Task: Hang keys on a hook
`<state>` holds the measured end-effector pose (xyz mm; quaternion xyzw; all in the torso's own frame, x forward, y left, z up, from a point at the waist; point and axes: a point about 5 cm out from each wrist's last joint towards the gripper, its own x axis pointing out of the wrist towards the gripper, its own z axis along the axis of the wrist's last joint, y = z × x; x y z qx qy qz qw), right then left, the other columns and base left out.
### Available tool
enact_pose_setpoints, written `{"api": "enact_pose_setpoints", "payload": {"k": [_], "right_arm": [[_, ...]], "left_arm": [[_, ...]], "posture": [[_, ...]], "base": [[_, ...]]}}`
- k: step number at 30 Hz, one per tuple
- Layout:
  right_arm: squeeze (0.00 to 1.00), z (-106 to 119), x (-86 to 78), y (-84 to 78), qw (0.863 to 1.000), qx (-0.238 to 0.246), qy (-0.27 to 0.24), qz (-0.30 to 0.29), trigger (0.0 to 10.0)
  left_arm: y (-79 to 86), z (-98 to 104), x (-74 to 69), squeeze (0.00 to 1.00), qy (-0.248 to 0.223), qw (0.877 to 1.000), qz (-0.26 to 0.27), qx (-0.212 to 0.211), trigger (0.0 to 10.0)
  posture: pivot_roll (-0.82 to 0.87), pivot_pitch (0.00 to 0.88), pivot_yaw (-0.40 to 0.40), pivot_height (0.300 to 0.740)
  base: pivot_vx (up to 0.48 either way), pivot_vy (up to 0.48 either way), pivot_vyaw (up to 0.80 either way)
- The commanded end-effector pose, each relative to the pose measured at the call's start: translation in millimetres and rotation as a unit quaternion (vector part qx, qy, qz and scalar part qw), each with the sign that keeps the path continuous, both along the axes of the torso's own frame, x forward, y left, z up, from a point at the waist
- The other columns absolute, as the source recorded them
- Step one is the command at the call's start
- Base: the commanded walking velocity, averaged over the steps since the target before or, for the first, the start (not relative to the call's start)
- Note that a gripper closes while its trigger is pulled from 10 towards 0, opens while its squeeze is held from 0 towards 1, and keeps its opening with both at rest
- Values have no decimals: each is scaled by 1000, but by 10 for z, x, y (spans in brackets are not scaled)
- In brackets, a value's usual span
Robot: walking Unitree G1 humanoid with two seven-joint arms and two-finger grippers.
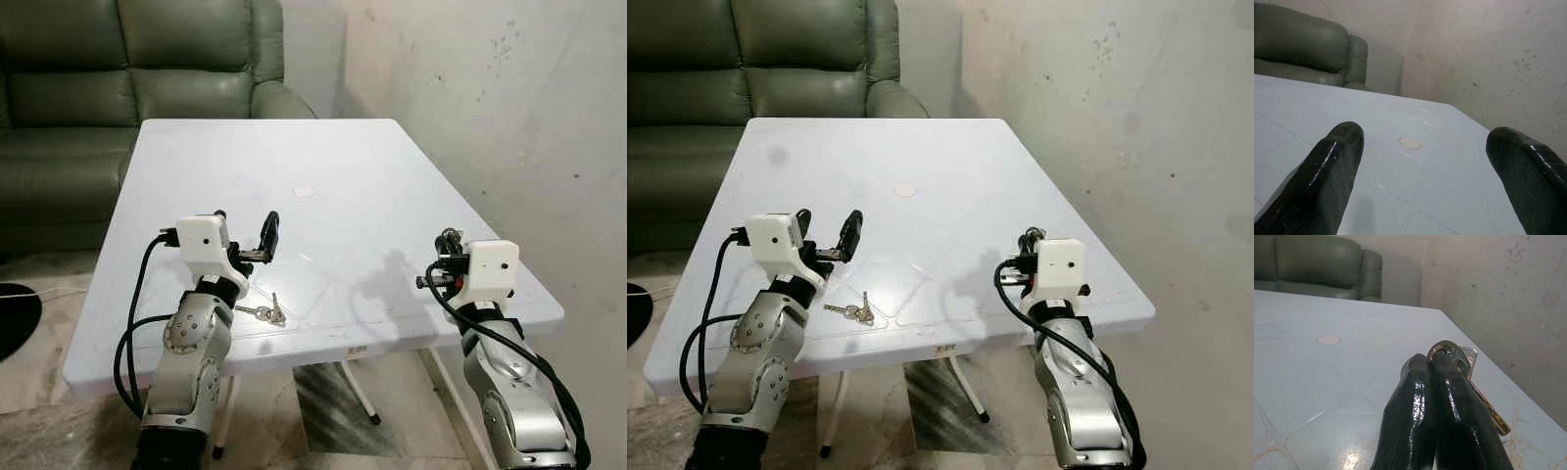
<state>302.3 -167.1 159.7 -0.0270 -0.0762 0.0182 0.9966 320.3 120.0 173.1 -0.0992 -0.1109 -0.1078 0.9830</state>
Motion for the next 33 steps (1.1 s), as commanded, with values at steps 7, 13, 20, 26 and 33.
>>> {"api": "enact_pose_setpoints", "payload": {"k": [7,13,20,26,33], "right_arm": [[0,-9,9,-33,1000,1,0,-6,10000],[0,-8,7,-35,1000,2,-1,-7,10000],[0,-35,-4,-38,1000,5,0,-14,10000],[0,-74,-15,-7,1000,14,3,-19,10000],[0,-91,-41,5,1000,18,4,-25,10000]], "left_arm": [[-40,17,18,0,-3,1000,-3,6,10000],[-27,16,22,0,0,1000,-4,7,10000],[4,14,17,0,4,1000,-6,13,10000],[48,17,11,0,7,1000,-9,25,10000],[48,5,-7,0,10,1000,-8,28,10000]], "posture": [[-15,0,-61,740],[-13,0,-54,740],[2,10,-30,740],[11,24,-8,740],[10,33,-7,740]], "base": [[0,0,-719],[0,0,-717],[0,0,-719],[0,0,-719],[0,0,-719]]}}
